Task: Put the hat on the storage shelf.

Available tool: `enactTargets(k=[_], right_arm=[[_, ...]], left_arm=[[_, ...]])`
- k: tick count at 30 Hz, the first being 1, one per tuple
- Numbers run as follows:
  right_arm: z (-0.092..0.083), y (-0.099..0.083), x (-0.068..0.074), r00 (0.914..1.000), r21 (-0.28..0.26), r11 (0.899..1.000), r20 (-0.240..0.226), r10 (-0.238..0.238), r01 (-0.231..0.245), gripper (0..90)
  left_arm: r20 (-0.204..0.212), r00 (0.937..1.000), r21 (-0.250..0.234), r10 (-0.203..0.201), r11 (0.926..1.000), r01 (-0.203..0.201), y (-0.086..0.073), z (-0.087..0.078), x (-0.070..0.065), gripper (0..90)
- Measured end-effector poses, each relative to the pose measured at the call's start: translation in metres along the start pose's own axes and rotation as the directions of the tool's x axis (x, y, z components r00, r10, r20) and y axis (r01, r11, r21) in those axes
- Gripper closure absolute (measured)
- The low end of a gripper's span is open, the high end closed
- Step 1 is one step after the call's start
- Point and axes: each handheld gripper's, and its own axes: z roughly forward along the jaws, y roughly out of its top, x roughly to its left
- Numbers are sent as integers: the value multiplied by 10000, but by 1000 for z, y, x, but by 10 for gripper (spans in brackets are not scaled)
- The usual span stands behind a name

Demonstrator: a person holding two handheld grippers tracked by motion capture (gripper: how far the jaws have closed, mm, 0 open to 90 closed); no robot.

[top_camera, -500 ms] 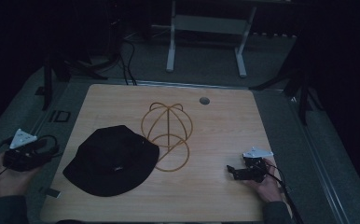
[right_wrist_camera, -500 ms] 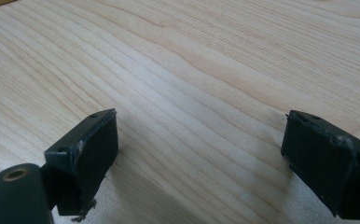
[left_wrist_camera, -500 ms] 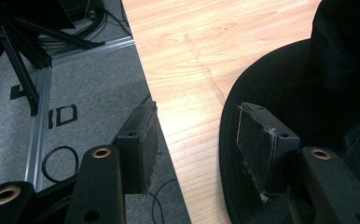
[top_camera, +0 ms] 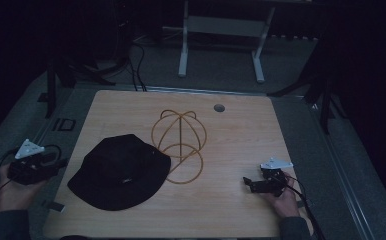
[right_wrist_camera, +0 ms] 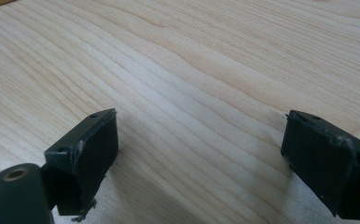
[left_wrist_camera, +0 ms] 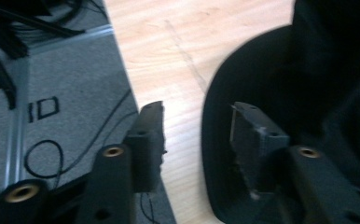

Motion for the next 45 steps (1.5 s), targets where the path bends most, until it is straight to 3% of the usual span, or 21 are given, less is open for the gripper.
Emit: enactTargets(k=[4, 13, 27, 37, 41, 45], right_arm=[[0, 0, 0, 10000, 1, 10000, -3, 0, 0, 109], [0, 0, 0, 10000, -7, 10000, -8, 3, -3, 110], [0, 0, 0, 10000, -7, 10000, -10, 2, -2, 111], [0, 0, 0, 10000, -6, 10000, -12, 5, -5, 111], [0, 0, 0, 10000, -7, 10000, -10, 1, -1, 111], [0, 0, 0, 10000, -6, 10000, -11, 2, -2, 111]], left_arm=[[138, 9988, 421, 477, 9979, -483, 3, 3, -7, 571], [565, 9937, 892, 965, 9909, -1013, 7, 9, -13, 623], [1106, 9870, 1226, 1166, 9839, -1300, 15, 17, -17, 635], [1387, 9793, 1449, 1476, 9752, -1675, 22, 20, -19, 585], [1624, 9718, 1559, 1708, 9681, -1962, 24, 19, -20, 577], [1670, 9692, 1645, 1811, 9641, -2084, 24, 17, -20, 577]])
